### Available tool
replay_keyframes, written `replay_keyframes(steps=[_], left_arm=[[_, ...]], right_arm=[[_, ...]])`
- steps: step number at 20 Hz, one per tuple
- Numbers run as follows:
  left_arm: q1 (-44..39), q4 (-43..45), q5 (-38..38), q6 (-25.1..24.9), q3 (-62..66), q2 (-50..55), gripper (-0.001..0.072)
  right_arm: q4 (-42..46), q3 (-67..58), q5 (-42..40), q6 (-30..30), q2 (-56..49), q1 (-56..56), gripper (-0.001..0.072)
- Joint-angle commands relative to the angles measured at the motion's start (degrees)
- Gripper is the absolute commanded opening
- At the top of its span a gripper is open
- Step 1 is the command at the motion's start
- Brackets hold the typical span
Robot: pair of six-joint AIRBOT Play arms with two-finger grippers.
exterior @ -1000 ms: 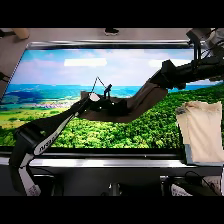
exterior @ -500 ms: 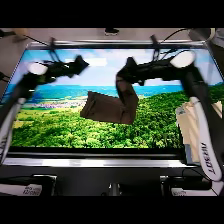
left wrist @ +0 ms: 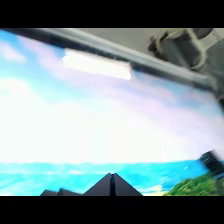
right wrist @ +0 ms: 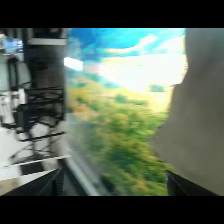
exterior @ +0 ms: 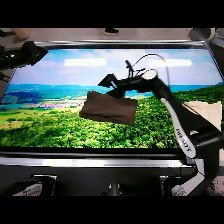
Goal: Fold the shirts.
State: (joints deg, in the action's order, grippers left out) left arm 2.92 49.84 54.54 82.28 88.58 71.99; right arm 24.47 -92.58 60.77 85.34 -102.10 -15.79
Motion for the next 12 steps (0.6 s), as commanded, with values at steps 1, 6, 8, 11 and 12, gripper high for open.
replay_keyframes(steps=[1,6,8,11,12], left_arm=[[0.6,7.0,5.0,0.0,-0.8,-0.9,0.0032],[-0.8,7.0,5.0,0.0,-3.1,-0.9,0.0032],[-1.7,7.0,5.2,0.2,-3.4,-0.9,0.0032],[-2.4,7.0,5.2,0.2,-3.4,-1.0,0.0032],[-2.4,7.0,5.2,0.2,-3.4,-0.9,0.0032]], right_arm=[[26.1,0.0,14.6,5.4,4.4,10.1,0.0695],[38.6,13.4,17.3,9.4,4.5,14.4,0.0669],[30.4,18.3,10.4,8.6,3.1,13.0,0.0667],[19.4,19.1,4.5,5.5,-0.3,11.0,0.0663],[16.0,19.1,2.7,4.3,-0.9,10.4,0.064]])
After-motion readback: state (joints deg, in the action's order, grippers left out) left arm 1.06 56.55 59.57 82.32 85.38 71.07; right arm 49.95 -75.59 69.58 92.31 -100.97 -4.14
